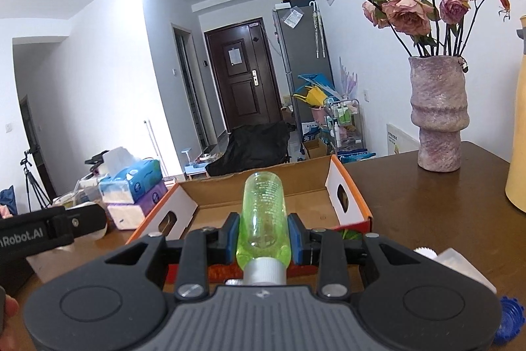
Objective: Organize rigid objects
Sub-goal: 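Carry both bottles over the red cardboard box with both grippers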
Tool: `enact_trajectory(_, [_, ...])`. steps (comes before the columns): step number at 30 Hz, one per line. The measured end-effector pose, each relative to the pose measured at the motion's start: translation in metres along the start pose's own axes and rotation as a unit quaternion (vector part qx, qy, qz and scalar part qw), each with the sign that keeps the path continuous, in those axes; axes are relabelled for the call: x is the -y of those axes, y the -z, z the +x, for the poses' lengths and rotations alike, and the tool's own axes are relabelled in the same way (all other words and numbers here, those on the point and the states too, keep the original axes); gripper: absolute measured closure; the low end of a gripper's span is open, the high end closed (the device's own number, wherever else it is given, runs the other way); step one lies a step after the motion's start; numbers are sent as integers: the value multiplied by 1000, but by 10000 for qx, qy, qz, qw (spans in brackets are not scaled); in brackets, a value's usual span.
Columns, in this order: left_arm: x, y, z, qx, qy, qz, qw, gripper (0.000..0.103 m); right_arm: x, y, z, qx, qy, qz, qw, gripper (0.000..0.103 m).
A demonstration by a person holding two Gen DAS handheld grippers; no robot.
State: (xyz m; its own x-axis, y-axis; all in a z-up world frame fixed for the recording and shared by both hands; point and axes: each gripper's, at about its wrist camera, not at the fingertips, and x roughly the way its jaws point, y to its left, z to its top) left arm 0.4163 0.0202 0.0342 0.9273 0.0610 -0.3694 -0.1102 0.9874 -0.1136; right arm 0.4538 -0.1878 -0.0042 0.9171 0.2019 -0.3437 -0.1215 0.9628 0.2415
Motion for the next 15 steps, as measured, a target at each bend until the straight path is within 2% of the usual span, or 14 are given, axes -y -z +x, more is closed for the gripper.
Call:
enact_trajectory(5, [5, -7, 20, 54, -31, -27, 10000, 5, 6, -7, 21, 15, 93, 58, 9999, 73])
enact_trajectory(15, [14, -15, 63, -79, -21, -52, 10000, 5, 10, -15, 61, -120, 123, -20, 9999, 73])
